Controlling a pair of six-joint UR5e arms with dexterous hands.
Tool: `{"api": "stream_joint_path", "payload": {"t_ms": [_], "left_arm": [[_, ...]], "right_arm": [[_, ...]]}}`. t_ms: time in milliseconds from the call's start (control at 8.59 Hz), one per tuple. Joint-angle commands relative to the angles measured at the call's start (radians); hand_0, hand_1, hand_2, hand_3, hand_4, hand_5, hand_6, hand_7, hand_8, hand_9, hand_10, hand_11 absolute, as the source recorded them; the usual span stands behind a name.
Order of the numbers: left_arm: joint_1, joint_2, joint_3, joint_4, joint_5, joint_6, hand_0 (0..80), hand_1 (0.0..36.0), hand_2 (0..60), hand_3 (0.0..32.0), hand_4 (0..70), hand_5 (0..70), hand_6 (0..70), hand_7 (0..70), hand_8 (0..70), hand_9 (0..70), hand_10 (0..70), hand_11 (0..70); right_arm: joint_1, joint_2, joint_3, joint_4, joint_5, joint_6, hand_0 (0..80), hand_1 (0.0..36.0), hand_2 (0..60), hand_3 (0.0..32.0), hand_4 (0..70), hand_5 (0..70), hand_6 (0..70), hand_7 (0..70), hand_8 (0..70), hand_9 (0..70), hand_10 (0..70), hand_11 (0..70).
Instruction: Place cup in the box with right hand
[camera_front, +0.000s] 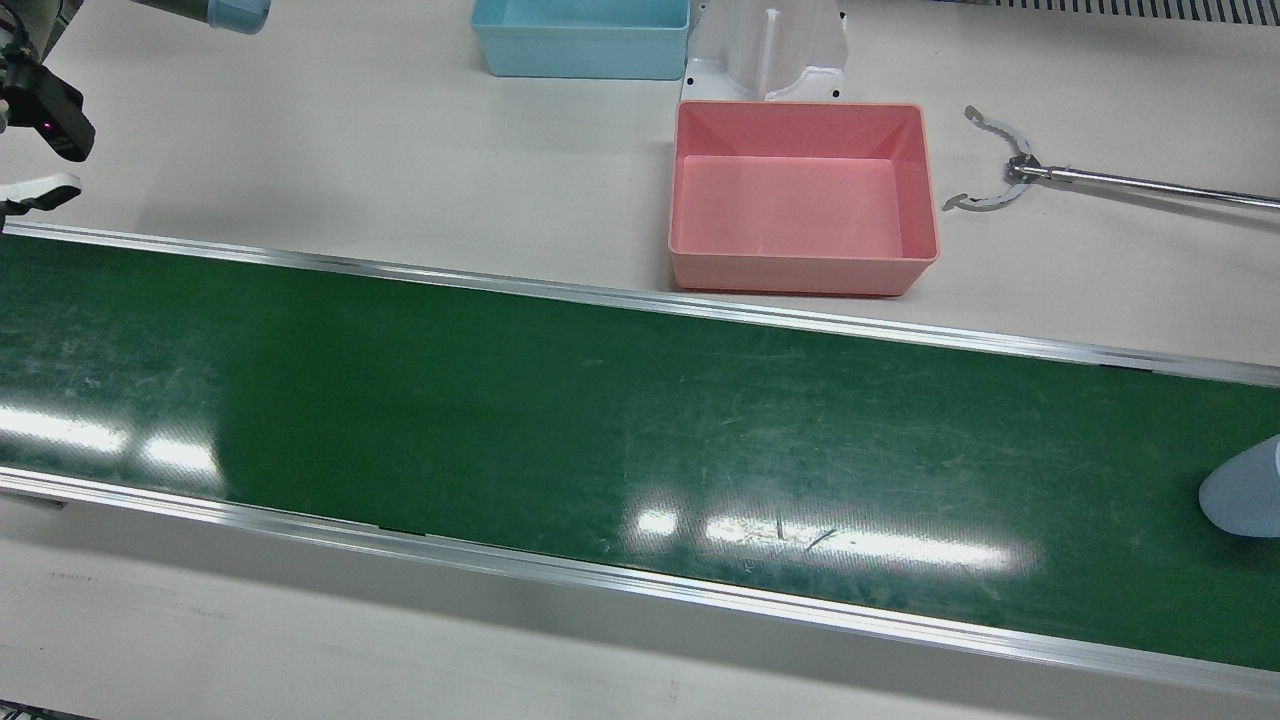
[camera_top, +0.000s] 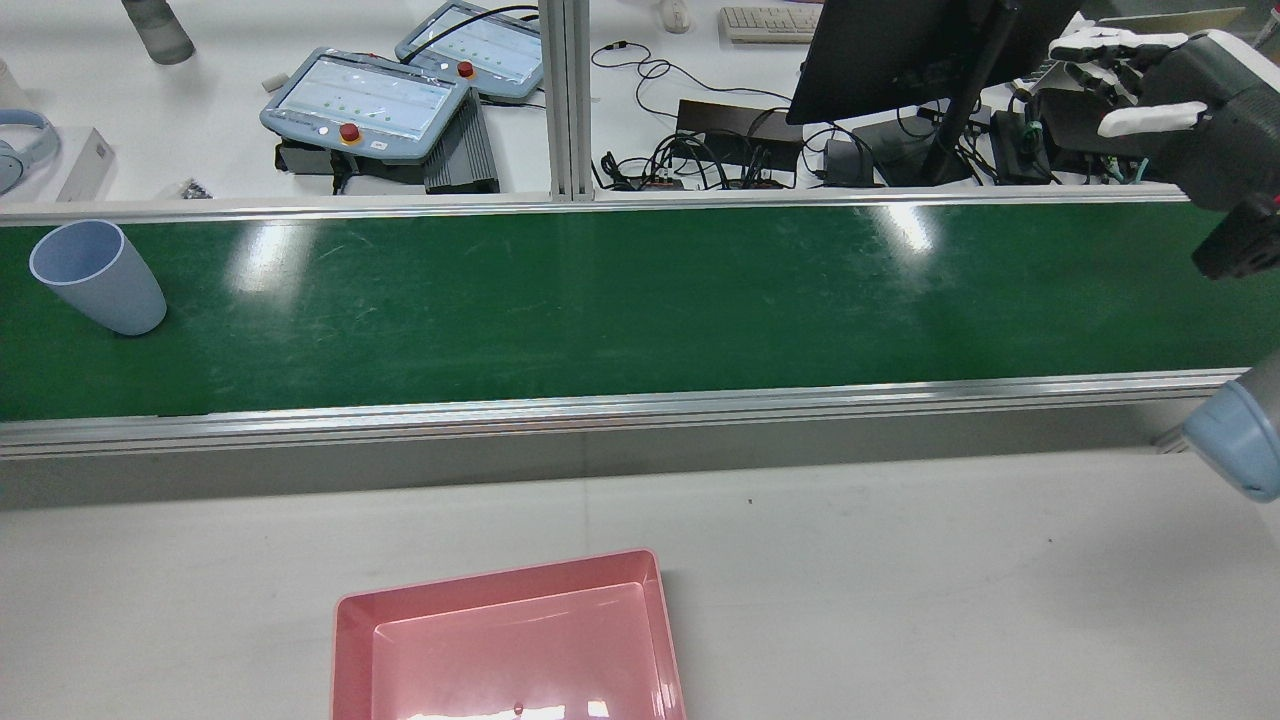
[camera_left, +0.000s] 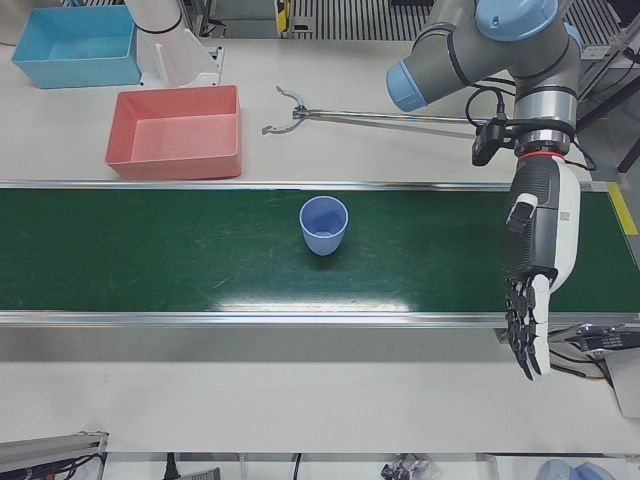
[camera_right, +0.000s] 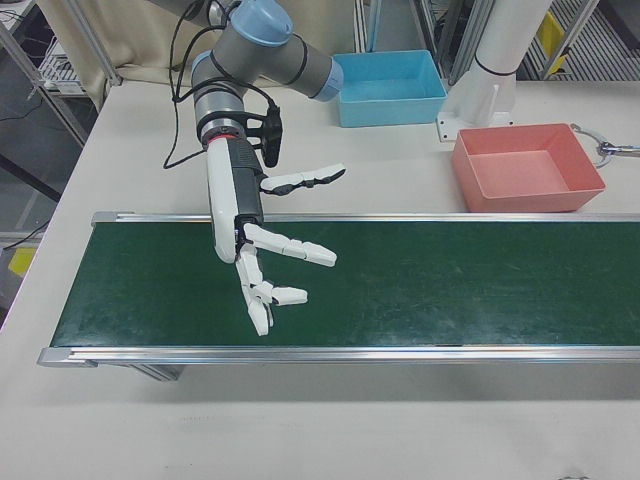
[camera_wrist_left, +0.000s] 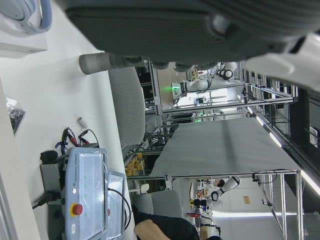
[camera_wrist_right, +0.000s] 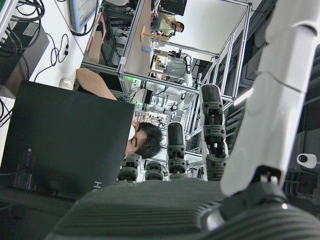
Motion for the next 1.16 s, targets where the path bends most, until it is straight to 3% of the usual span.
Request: {"api": "stream_joint_path", "payload": {"t_ms": [0,1048], "left_arm": [[0.0,0.0,0.0,0.0,0.0,-0.001,0.0,0.0,0.0,0.0,0.0,0.0,0.0,0.0,0.0,0.0,0.0,0.0],[0.0,0.0,0.0,0.0,0.0,0.0,0.0,0.0,0.0,0.0,0.0,0.0,0.0,0.0,0.0,0.0,0.0,0.0]], "right_arm": [[0.0,0.0,0.001,0.0,0.001,0.0,56.0,12.5,0.0,0.0,35.2,5.2,9.4,43.0,1.4,9.3,6.3,10.8],[-0.002,-0.002,0.002,0.0,-0.001,0.0,56.0,12.4,0.0,0.0,35.2,5.2,9.4,42.8,1.3,9.1,6.4,10.9]]}}
